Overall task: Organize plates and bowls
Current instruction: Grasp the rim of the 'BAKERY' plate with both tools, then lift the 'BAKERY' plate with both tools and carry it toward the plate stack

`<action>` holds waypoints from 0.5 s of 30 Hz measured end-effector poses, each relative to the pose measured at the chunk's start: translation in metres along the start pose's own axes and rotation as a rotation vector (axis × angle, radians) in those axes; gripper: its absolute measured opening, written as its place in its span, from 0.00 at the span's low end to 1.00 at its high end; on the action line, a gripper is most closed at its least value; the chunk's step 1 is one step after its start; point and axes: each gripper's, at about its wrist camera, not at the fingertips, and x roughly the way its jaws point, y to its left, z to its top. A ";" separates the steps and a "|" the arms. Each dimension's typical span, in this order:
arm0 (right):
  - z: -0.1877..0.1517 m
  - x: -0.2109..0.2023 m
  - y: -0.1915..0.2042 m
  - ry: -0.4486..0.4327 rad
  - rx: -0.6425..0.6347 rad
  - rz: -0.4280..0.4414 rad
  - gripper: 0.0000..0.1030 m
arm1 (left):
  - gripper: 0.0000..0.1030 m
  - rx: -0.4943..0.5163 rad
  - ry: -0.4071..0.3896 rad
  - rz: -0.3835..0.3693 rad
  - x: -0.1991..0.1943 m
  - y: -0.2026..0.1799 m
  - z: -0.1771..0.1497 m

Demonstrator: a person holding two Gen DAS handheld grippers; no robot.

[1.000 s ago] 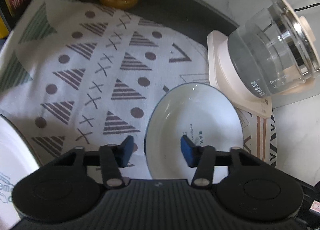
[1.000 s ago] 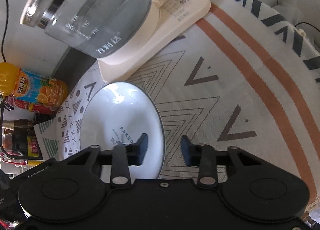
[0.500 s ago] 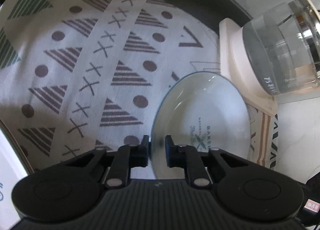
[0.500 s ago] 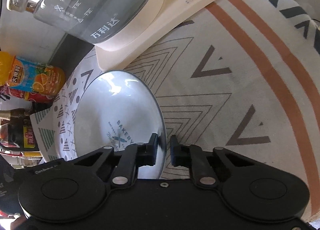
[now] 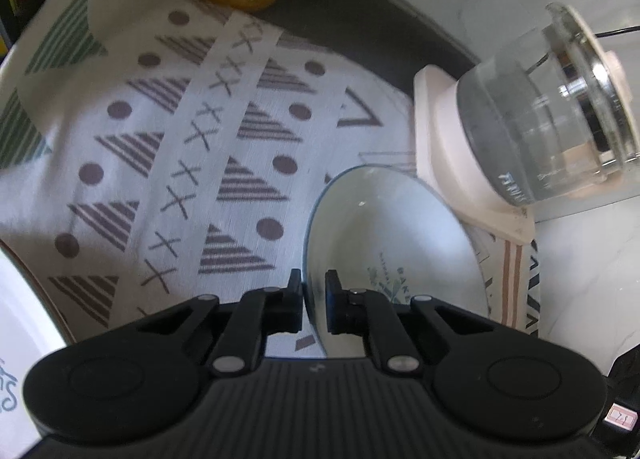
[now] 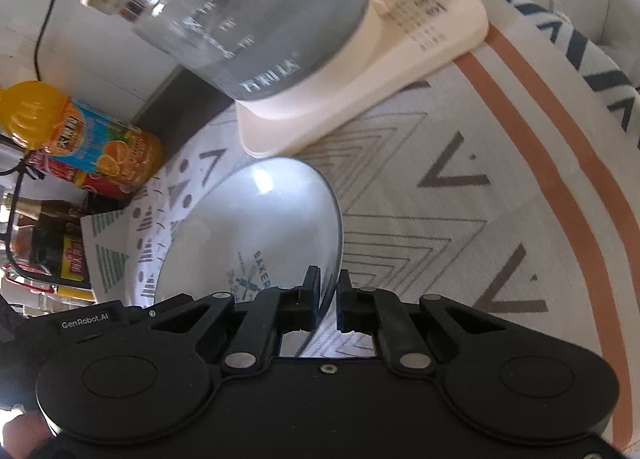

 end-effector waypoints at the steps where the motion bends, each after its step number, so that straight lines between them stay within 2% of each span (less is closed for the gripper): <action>1: 0.000 -0.001 0.001 0.000 -0.001 -0.002 0.08 | 0.08 0.006 -0.005 -0.004 -0.003 -0.001 0.001; 15: -0.001 -0.020 0.020 -0.047 -0.059 0.034 0.09 | 0.08 0.021 -0.082 -0.022 -0.031 -0.003 -0.001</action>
